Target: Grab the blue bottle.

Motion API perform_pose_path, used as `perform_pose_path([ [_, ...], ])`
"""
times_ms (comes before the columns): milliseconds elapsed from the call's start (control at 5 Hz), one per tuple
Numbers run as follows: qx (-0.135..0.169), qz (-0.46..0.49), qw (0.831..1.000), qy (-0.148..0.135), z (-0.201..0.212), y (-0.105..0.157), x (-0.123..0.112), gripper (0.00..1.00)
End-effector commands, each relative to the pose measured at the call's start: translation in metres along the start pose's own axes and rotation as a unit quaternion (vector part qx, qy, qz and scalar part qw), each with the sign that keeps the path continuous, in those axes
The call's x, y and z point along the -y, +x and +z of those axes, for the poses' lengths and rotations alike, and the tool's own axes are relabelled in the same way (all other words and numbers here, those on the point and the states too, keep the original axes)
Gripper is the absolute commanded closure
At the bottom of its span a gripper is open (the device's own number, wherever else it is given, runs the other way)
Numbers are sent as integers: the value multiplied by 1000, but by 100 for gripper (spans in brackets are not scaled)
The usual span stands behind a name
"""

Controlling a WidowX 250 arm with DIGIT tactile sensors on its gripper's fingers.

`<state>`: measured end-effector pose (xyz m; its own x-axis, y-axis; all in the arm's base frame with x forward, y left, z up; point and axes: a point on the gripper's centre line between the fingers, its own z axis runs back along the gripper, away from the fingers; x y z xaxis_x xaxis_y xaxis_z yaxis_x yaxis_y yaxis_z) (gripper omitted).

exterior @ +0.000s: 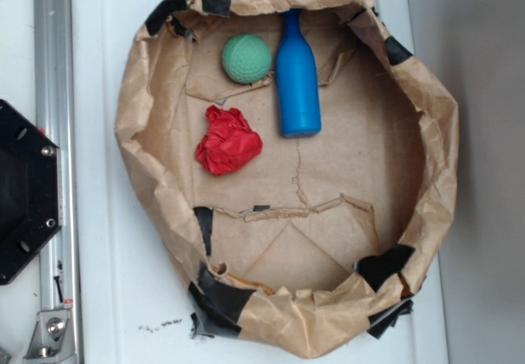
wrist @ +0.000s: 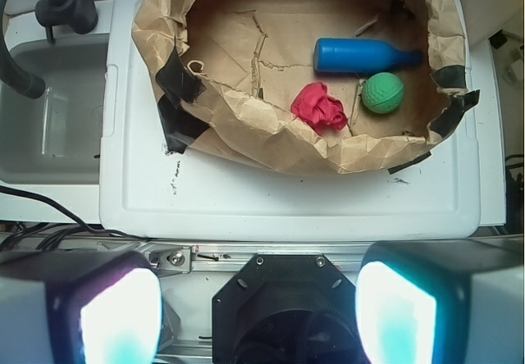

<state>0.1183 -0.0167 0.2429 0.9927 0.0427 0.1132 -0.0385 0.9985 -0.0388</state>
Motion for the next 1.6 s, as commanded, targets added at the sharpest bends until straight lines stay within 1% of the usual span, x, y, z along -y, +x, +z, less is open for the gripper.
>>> perform_pose_path([
  [0, 0, 0, 1000, 0, 0, 0, 0, 0],
  [200, 132, -104, 984, 57, -46, 46, -34, 0],
  [400, 201, -132, 969, 49, -76, 97, -49, 0],
  [600, 180, -157, 968, 74, -119, 128, -65, 0],
  [800, 130, -187, 970, 81, -163, 150, -82, 0],
  [1000, 52, -242, 966, 68, -192, 142, -93, 0],
  [1200, 12, -303, 952, 47, -216, 141, -99, 0],
  [1400, 1, -332, 943, 34, -228, 149, -110, 0],
])
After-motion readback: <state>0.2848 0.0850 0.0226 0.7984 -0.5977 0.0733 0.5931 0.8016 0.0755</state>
